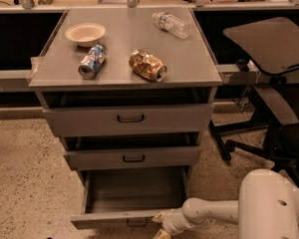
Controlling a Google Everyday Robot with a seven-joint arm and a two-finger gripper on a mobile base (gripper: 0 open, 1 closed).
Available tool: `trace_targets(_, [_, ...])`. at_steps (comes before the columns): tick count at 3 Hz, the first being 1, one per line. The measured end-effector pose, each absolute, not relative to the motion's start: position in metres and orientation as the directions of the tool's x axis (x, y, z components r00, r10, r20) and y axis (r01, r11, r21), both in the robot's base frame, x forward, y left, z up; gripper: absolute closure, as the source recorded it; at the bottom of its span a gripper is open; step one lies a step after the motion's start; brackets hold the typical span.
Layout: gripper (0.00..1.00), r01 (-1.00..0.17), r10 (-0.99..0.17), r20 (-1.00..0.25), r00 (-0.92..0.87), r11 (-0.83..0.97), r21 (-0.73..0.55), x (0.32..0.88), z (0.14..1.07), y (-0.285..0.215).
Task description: Close bottom drawer
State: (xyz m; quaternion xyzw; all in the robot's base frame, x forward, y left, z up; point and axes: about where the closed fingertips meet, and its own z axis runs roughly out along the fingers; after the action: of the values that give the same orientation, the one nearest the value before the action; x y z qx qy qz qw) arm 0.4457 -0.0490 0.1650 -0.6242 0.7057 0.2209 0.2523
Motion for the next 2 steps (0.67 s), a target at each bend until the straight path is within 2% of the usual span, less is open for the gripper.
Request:
trace_targets(1, [0.0,-0.992,-0.769,-0.632,-0.094,0.123,-0.003,0.4456,0.1649,-0.0489])
trace_targets(2, [0.04,-0.993,-0.765,-0.638,-0.089,0.119,-0.004,0.4462,0.1636,-0.0491])
